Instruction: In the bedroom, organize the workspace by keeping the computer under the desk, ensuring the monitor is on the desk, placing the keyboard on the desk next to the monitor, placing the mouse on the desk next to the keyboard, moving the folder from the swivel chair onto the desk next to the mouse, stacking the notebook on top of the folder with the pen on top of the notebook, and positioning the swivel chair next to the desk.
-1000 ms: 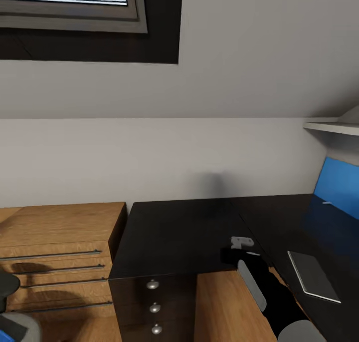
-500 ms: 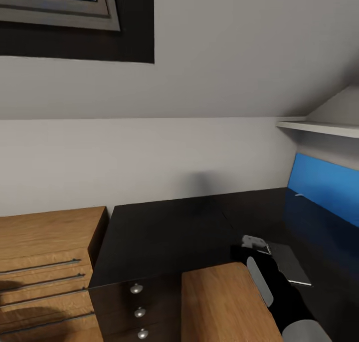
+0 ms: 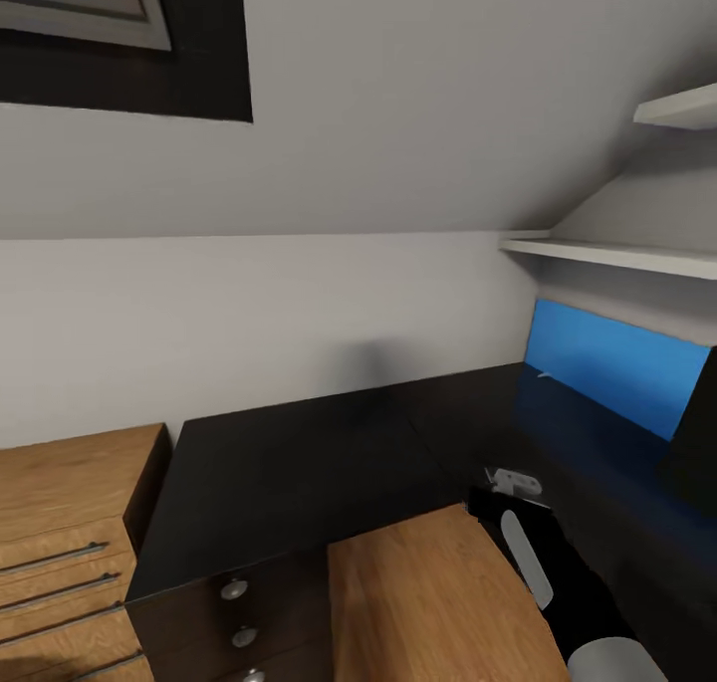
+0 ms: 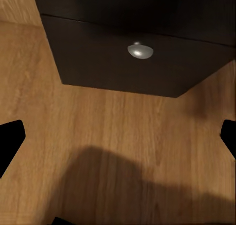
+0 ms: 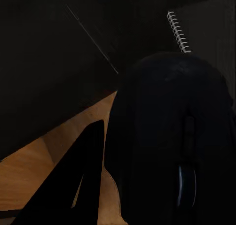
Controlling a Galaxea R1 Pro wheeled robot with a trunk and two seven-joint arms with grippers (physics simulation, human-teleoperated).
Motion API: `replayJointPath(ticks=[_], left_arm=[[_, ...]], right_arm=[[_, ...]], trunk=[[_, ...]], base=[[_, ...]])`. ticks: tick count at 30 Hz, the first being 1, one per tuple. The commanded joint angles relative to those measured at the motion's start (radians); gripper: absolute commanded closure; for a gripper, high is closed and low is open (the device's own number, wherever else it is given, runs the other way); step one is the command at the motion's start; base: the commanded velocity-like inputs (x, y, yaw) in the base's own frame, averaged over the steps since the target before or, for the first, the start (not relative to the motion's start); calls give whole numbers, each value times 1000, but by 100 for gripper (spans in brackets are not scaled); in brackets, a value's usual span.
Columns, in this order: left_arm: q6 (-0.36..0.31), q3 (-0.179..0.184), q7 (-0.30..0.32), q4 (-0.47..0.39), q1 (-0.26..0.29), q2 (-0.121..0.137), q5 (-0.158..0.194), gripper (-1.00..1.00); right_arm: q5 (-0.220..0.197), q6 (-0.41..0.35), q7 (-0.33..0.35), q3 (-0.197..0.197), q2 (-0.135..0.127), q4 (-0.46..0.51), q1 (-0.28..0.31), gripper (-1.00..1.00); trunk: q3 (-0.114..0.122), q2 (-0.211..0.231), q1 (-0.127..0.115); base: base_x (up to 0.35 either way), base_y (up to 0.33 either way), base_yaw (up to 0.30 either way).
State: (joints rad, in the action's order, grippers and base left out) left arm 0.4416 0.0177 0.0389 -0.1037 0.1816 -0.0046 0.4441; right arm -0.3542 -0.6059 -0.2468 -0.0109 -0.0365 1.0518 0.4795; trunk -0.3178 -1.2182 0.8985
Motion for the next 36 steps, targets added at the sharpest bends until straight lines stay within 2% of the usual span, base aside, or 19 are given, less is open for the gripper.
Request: replayJointPath(ticks=[1,26,36], left_arm=[[3,2,4,1,1,0,8,-100],[3,2,4,1,1,2,10,-100],[3,1,4,1,1,3,10,-100]], right_arm=[[-12,-2,-6,-1,0,1,1,100],[-9,8,-6,14,0,-12,1,100],[-9,2,-14,15,0,-38,1,100]], trunk=[[-2,-1,0],[-14,-1,0],[-24,-1,0]], base=[[0,0,-264],[0,0,-263],[0,0,-167]])
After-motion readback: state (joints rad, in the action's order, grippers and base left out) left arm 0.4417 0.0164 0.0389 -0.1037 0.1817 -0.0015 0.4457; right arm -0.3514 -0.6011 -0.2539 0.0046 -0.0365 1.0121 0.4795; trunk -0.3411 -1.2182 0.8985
